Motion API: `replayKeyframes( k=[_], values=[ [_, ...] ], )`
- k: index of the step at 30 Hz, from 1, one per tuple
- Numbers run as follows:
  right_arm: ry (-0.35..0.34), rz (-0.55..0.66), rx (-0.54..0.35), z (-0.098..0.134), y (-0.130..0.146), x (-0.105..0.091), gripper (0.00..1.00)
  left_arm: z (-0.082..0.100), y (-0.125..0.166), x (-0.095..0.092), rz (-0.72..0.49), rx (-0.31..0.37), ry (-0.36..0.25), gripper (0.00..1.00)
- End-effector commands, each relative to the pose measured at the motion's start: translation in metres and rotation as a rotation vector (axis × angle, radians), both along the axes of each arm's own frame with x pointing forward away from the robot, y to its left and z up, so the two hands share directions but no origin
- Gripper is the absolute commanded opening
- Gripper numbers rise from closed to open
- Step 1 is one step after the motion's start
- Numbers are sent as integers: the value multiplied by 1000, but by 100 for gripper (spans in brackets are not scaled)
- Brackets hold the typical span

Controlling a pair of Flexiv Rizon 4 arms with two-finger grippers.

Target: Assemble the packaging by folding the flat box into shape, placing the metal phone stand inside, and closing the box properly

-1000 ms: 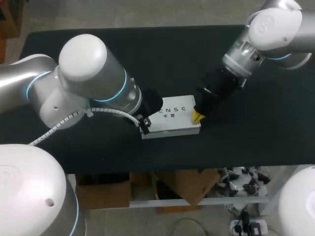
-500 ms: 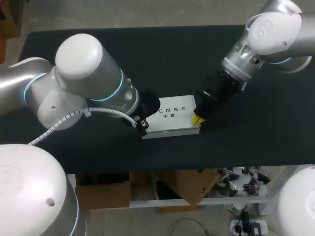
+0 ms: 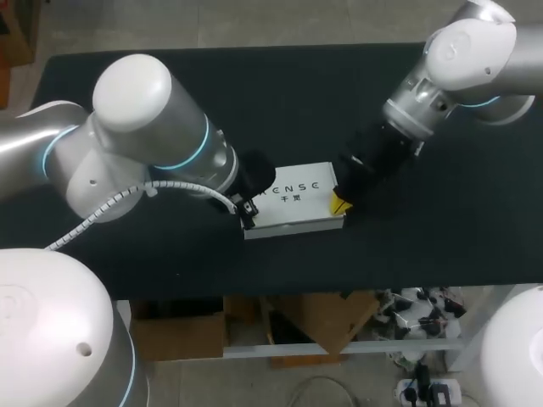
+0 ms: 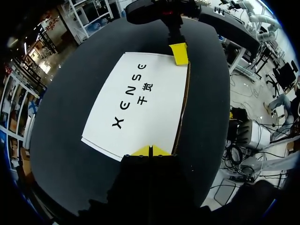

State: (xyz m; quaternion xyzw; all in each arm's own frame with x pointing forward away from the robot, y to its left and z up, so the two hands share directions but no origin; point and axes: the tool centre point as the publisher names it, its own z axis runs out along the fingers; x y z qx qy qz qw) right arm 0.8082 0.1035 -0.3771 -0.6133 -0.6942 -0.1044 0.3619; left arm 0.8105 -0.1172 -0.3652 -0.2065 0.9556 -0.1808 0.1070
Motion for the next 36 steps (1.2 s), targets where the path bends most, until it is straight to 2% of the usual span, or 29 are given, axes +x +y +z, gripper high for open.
replayKeyframes(
  k=[1,4,6,8,9,10,11,12,13,17,22,26,32,36],
  values=[
    [-59,-10,16,18,-5,-10,23,20,-1,-11,33,9,-12,0],
    [-99,-14,46,29,-12,-10,25,30,-5,-13,72,1,4,7],
    [-121,-14,70,35,-17,-10,27,36,-8,-15,95,-6,17,33],
    [-148,-11,87,41,-21,-11,33,41,-10,-17,118,-11,35,38],
    [-163,-9,96,44,-24,-10,43,42,-11,-19,132,-12,40,45],
    [-178,-6,105,47,-26,-10,64,44,-13,-20,146,-13,51,53],
    [-193,-3,110,49,-29,-9,93,45,-14,-22,160,-13,59,72],
    [-205,2,117,51,-31,-8,100,47,-15,-23,177,-15,67,93],
    [-218,7,128,53,-34,-7,100,48,-15,-25,188,-18,76,100],
    [-306,32,178,63,-48,-4,100,54,-17,-34,271,-24,125,100],
    [-479,102,243,78,-70,-6,100,58,-19,-52,372,-39,192,100],
    [-591,174,301,85,-92,-6,100,62,-28,-70,462,-38,239,100],
    [-765,267,325,93,-119,-11,100,62,-40,-95,568,-32,289,100],
    [-860,340,310,96,-132,-17,100,58,-46,-105,657,-50,364,100]
  ],
)
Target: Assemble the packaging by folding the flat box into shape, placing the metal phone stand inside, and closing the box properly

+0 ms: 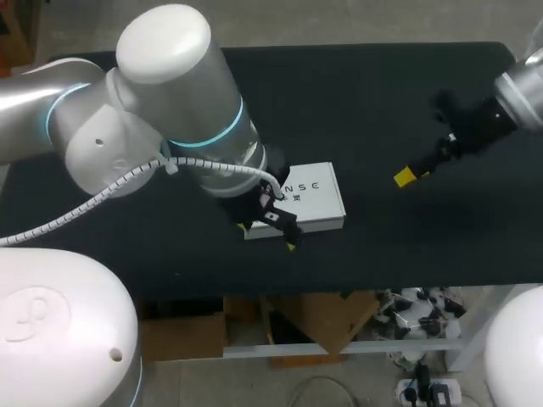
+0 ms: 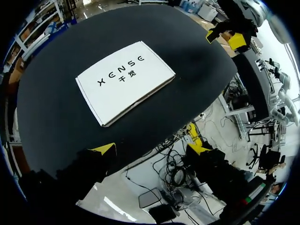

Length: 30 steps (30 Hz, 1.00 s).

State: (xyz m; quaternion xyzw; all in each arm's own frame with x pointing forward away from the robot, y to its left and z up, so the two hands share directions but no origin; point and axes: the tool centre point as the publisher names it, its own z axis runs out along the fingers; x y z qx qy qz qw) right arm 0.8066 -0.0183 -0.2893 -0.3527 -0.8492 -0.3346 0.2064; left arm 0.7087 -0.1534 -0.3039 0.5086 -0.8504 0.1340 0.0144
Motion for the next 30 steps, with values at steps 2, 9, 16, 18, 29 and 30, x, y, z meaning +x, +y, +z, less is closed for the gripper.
replayKeyframes(
  k=[2,9,16,18,29,30],
  values=[
    [-194,-19,12,10,-12,-16,100,-8,-13,-8,69,8,79,100],
    [-194,-19,12,10,-12,-16,100,-12,-16,-10,63,19,104,100],
    [-194,-19,12,10,-12,-16,100,-12,-16,-10,63,19,104,100],
    [-194,-19,12,10,-12,-16,100,-12,-16,-10,63,19,104,100],
    [-486,-106,-5,24,-30,-4,100,-19,-22,-14,94,24,91,100],
    [-506,-106,-5,25,-30,-2,100,-21,-24,-15,110,16,82,100]
  ],
)
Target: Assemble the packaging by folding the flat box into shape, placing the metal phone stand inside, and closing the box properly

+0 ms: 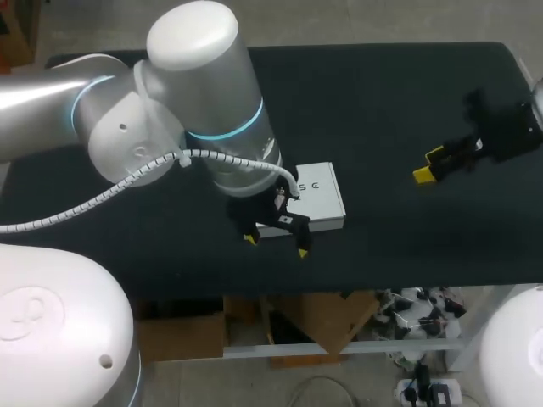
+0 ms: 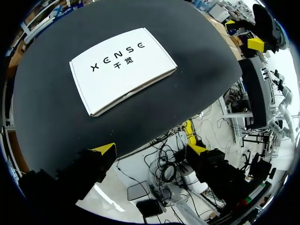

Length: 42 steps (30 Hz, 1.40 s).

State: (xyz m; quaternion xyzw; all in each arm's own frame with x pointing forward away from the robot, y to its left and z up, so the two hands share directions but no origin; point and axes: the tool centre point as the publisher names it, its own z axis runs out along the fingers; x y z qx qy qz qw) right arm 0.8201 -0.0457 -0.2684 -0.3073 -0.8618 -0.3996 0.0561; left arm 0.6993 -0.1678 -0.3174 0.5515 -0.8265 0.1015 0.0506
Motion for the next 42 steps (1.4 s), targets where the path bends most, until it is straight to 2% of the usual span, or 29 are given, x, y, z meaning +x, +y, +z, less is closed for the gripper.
replayKeyframes(
  k=[1,4,7,11,17,21,23,24,26,28,38,42],
  values=[
    [-188,-66,-24,6,-3,-13,100,-8,-11,-6,36,8,-31,100],
    [-254,-85,-18,8,-6,-9,100,-15,-16,-7,80,12,-39,100],
    [-286,-115,-31,4,-10,-5,100,-25,-23,-7,111,39,-37,100],
    [-301,-130,-42,-4,-15,-2,100,-36,-34,-9,152,80,-33,100],
    [-313,-181,0,-14,-28,4,100,-51,-46,-11,201,109,-24,100],
    [-313,-181,0,-14,-28,4,100,-66,-52,-7,294,164,-54,100],
    [-313,-181,0,-14,-28,4,100,-72,-54,-4,295,142,-37,100],
    [-313,-181,0,-14,-28,4,100,-76,-55,-2,326,159,-46,100],
    [-313,-181,0,-14,-28,4,100,-80,-54,2,330,143,-39,100],
    [-313,-181,0,-14,-28,4,100,-82,-54,4,354,154,-56,100],
    [-313,-181,0,-14,-28,4,100,-88,-47,21,392,163,-62,100],
    [-343,-173,38,-20,-32,9,100,-89,-46,28,394,167,-61,100]
  ],
)
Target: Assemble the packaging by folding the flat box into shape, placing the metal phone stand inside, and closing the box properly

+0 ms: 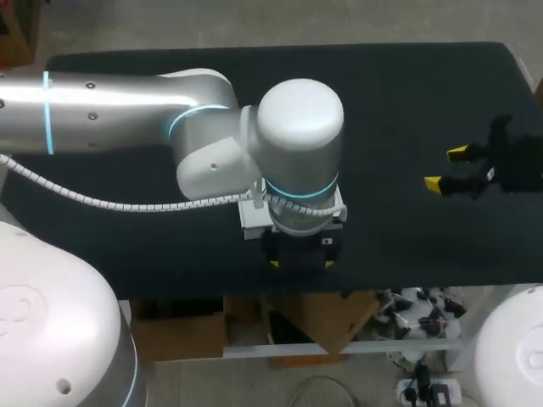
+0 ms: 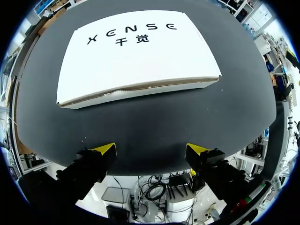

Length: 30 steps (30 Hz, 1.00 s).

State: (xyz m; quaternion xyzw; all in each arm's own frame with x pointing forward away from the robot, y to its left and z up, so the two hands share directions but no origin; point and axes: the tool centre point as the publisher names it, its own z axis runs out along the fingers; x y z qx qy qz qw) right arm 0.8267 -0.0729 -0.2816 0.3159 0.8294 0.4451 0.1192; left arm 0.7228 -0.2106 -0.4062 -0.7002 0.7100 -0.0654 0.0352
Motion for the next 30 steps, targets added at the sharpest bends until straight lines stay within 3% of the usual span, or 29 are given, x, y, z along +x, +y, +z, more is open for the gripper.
replayKeyframes(
  k=[1,6,14,30],
  values=[
    [-33,19,35,-9,-6,5,100,-1,-2,7,9,20,4,100],
    [-79,60,71,-13,-11,11,100,0,2,19,30,12,8,100],
    [-118,94,48,-10,-11,21,100,-2,11,42,67,0,28,100],
    [-119,106,55,-9,-9,26,100,-5,19,87,90,-3,44,100]
  ],
)
